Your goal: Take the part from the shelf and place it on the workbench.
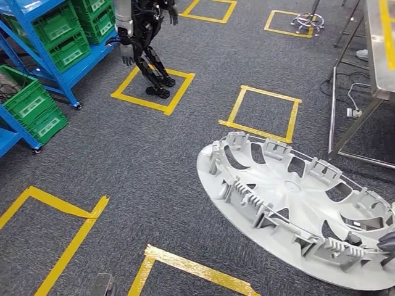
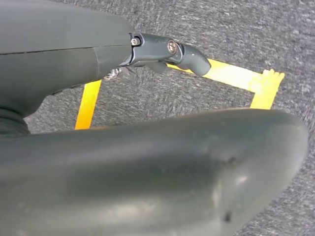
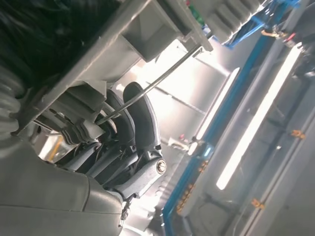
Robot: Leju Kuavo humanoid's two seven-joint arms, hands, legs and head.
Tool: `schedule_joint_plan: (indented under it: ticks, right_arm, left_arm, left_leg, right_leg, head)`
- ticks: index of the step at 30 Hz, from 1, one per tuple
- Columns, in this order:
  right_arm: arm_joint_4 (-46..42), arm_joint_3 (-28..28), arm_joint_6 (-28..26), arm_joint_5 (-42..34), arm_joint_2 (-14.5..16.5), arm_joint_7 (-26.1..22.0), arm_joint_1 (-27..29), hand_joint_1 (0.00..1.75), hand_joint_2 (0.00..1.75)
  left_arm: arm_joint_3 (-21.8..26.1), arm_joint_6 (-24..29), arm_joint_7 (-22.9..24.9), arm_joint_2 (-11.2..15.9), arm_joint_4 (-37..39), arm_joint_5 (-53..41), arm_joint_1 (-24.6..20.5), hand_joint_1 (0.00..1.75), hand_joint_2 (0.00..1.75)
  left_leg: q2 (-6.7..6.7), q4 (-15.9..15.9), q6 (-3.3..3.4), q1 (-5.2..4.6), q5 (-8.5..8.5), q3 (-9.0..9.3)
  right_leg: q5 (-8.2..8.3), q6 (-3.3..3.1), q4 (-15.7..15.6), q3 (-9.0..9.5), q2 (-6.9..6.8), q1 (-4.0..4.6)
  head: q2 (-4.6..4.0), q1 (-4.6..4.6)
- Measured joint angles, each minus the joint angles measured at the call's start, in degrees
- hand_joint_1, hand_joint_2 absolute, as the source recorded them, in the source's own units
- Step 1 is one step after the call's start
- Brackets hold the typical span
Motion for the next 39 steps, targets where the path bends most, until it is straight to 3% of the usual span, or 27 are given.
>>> schedule_joint_plan:
  ticks: [2,3,5,6,7,8,10,12,14,16,17,19,20,21,22,23,25,26,28,30,32,34,36,37,38,39]
  right_arm:
    - [-0.1,-0.4,0.0,-0.1,0.1,0.0,0.1,1.75,1.75]
    - [-0.1,-0.6,0.0,-0.1,0.1,0.0,0.1,1.75,1.75]
    - [-0.2,-0.8,0.0,-0.2,0.2,-0.1,0.0,1.75,1.75]
    - [-0.2,-1.0,0.0,-0.2,0.3,-0.1,0.1,1.75,1.75]
    - [-0.2,-1.1,0.0,-0.2,0.3,-0.1,0.2,1.75,1.75]
    - [-0.2,-1.2,0.0,-0.2,0.3,-0.1,0.2,1.75,1.75]
    - [-0.2,-1.3,0.0,-0.3,0.3,-0.1,0.1,1.75,1.75]
    - [-0.2,-1.3,0.0,-0.4,0.3,0.0,0.1,1.75,1.75]
    - [-0.2,-1.4,0.0,-0.7,0.3,0.0,0.1,1.75,1.75]
    - [-0.2,-1.5,0.0,-1.0,0.3,0.0,0.2,1.75,1.75]
    - [-0.2,-1.6,0.0,-1.1,0.3,0.1,0.1,1.75,1.75]
    - [-0.2,-1.8,0.0,-1.7,0.3,0.1,0.1,1.75,1.75]
    - [-0.2,-2.0,0.0,-2.0,0.3,0.1,0.1,1.75,1.75]
    - [-0.2,-2.2,0.0,-2.3,0.3,0.0,0.1,1.75,1.75]
    - [-0.2,-2.4,0.0,-2.6,0.3,0.0,0.2,1.75,1.75]
    - [-0.2,-2.5,0.0,-2.8,0.3,-0.1,0.3,1.75,1.75]
    - [-0.2,-2.8,0.0,-3.1,0.3,-0.5,0.4,1.75,1.75]
    - [-0.2,-2.8,0.0,-3.0,0.4,-0.6,0.5,1.75,1.75]
    - [-0.3,-3.1,0.0,-3.0,0.5,-1.0,0.6,1.75,1.75]
    - [-0.5,-3.7,0.0,-2.9,0.8,-1.2,1.1,1.75,1.75]
    - [-0.9,-4.3,-0.1,-2.9,1.1,-1.5,1.5,1.75,1.75]
    - [-1.0,-4.7,-0.1,-2.8,1.2,-1.7,1.5,1.75,1.75]
    - [-1.0,-5.2,-0.1,-2.8,1.5,-1.8,1.7,1.75,1.75]
    - [-1.0,-5.5,-0.1,-2.8,1.7,-1.8,2.0,1.75,1.75]
    - [-1.0,-5.7,-0.1,-2.8,1.9,-1.8,2.2,1.75,1.75]
    - [-1.0,-6.0,-0.1,-2.8,2.0,-1.8,2.4,1.75,1.75]
  left_arm:
    - [0.0,0.1,0.0,-0.1,0.0,0.0,0.1,0.00,0.00]
    - [0.0,0.1,0.0,-0.1,0.0,0.0,0.2,0.00,0.00]
    - [0.1,0.1,0.0,-0.1,0.0,0.0,0.6,0.00,0.00]
    - [0.1,0.1,0.0,-0.1,0.0,0.0,0.7,0.00,0.00]
    - [0.1,0.1,0.0,-0.1,0.0,0.0,0.7,0.00,0.00]
    - [0.1,0.1,0.0,-0.2,0.0,0.0,0.7,0.00,0.00]
    - [0.1,0.1,0.0,-0.1,0.0,0.0,0.6,0.00,0.00]
    - [0.1,0.2,0.0,0.1,0.0,0.0,0.5,0.00,0.00]
    - [0.1,0.3,0.0,0.1,0.0,0.0,0.4,0.00,0.00]
    - [0.1,0.5,-0.1,0.1,0.0,0.0,0.2,0.00,0.00]
    - [0.1,0.7,0.0,0.1,0.0,-0.1,0.1,0.00,0.00]
    - [0.1,0.8,0.0,0.1,0.0,-0.2,0.1,0.00,0.00]
    - [0.1,0.9,0.1,0.1,0.0,-0.2,0.1,0.00,0.00]
    - [0.1,1.0,0.1,0.0,0.0,-0.2,0.1,0.00,0.00]
    - [0.1,1.1,0.1,0.0,0.0,-0.2,0.1,0.00,0.00]
    - [0.1,1.2,0.1,0.0,0.0,-0.1,0.0,0.00,0.00]
    - [0.2,1.3,0.1,0.1,0.0,0.0,-0.1,0.00,0.00]
    - [0.2,1.4,0.1,0.1,0.0,0.1,-0.1,0.00,0.00]
    - [0.4,1.5,0.0,0.2,0.0,0.5,-0.2,0.00,0.00]
    - [0.4,1.5,-0.2,0.0,0.0,0.9,-0.4,0.00,0.00]
    - [0.5,1.5,-0.4,-0.1,0.0,1.1,-0.5,0.00,0.00]
    - [0.6,1.5,-0.5,-0.1,0.0,1.1,-0.4,0.00,0.00]
    - [0.7,1.5,-0.5,-0.1,0.0,1.1,-0.3,0.00,0.00]
    - [0.8,1.5,-0.5,-0.1,0.0,1.1,-0.3,0.00,0.00]
    - [0.8,1.5,-0.5,-0.1,0.0,1.1,-0.3,0.00,0.00]
    - [0.8,1.5,-0.5,-0.1,0.0,1.1,-0.3,0.00,0.00]
  left_leg:
    - [1.60,-1.2,-0.24,0.35,0.73,0.23]
    - [2.44,-1.4,-0.26,0.32,0.85,0.21]
    - [4.27,-1.3,-0.30,0.33,0.87,0.03]
    - [5.19,-1.3,-0.43,0.39,0.83,-0.01]
    - [6.03,-1.2,-0.64,0.49,0.74,-0.04]
    - [6.80,-1.0,-0.96,0.66,0.59,-0.04]
    - [8.05,-0.4,-1.90,0.73,0.02,0.05]
    - [8.91,0.2,-2.80,0.50,-0.43,0.21]
    - [9.70,0.4,-3.36,0.56,-0.49,0.34]
    - [8.30,1.6,-3.92,0.93,-1.69,0.02]
    - [6.77,3.8,-4.09,1.07,-3.32,-0.82]
    - [3.88,11.4,-4.01,1.13,-7.62,-4.00]
    - [3.36,15.3,-3.81,1.05,-9.23,-5.75]
    - [3.18,17.6,-3.54,0.94,-9.73,-6.83]
    - [3.05,17.7,-3.15,0.78,-8.98,-6.95]
    - [2.77,15.4,-2.61,0.54,-7.09,-6.01]
    - [0.75,7.7,-1.11,-0.01,-2.59,-2.72]
    - [-0.37,4.6,-0.46,-0.21,-1.20,-1.43]
    - [-1.48,1.9,0.44,-0.46,-0.86,-0.47]
    - [-0.46,0.5,0.42,-0.38,-0.56,-0.16]
    - [0.88,-1.1,0.05,0.01,0.20,0.31]
    - [2.35,-1.7,-0.15,0.12,0.53,0.50]
    - [3.87,-1.5,-0.34,0.12,0.40,0.40]
    - [4.57,-1.4,-0.51,0.16,0.28,0.38]
    - [5.19,-1.2,-0.76,0.25,0.12,0.40]
    - [5.77,-0.9,-1.08,0.37,-0.13,0.43]
  right_leg:
    - [-2.18,0.50,3.1,-1.89,-3.26,0.10]
    - [-4.10,0.86,6.4,-3.48,-5.17,-0.02]
    - [-7.30,1.77,13.6,-6.53,-6.68,-0.60]
    - [-7.64,2.19,15.3,-7.05,-6.93,-0.93]
    - [-6.90,2.58,14.6,-6.35,-7.17,-1.24]
    - [-5.32,2.94,11.5,-4.36,-7.69,-1.53]
    - [-2.87,3.44,3.4,0.59,-10.07,-1.84]
    - [-2.44,2.68,0.0,2.79,-11.36,-1.76]
    - [-2.35,1.37,0.3,2.45,-10.29,-1.54]
    - [-2.05,0.50,0.3,2.08,-9.16,-1.48]
    - [-1.87,0.08,0.2,1.94,-8.57,-1.47]
    - [-1.62,-0.49,0.2,1.58,-7.34,-1.25]
    - [-1.50,-0.69,0.2,1.38,-6.60,-1.04]
    - [-1.41,-0.84,0.2,1.25,-5.81,-0.81]
    - [-1.32,-0.96,0.2,1.20,-4.99,-0.58]
    - [-1.25,-1.05,0.2,1.23,-4.16,-0.38]
    - [-1.12,-1.07,0.2,1.34,-2.75,-0.13]
    - [-1.01,-0.94,0.2,1.27,-2.09,-0.16]
    - [-0.62,-0.36,0.2,0.74,-0.95,-0.44]
    - [-0.23,0.35,0.1,0.03,-0.19,-0.58]
    - [-1.56,0.81,2.0,-1.33,-2.22,-0.35]
    - [-5.08,1.27,8.2,-4.27,-5.50,-0.37]
    - [-7.54,1.87,14.4,-6.90,-6.76,-0.76]
    - [-7.35,2.15,14.9,-6.90,-6.99,-0.96]
    - [-6.14,2.41,13.1,-5.65,-7.28,-1.17]
    - [-4.38,2.69,9.2,-3.34,-7.92,-1.37]
  head:
    - [0.00,0.19]
    - [0.00,0.30]
    - [0.00,0.39]
    - [0.00,0.39]
    - [0.00,0.39]
    - [0.00,0.39]
    - [0.00,0.43]
    - [0.00,0.23]
    - [0.00,-0.04]
    - [0.00,-0.13]
    - [0.00,-0.20]
    - [0.00,-0.31]
    - [0.00,-0.32]
    - [0.00,-0.32]
    - [0.00,-0.31]
    - [0.00,-0.30]
    - [0.00,-0.23]
    - [0.00,-0.22]
    - [0.00,-0.34]
    - [0.00,-0.50]
    - [0.00,-0.27]
    - [0.00,0.01]
    - [0.00,0.07]
    - [0.00,0.07]
    - [0.00,0.06]
    - [0.00,0.07]
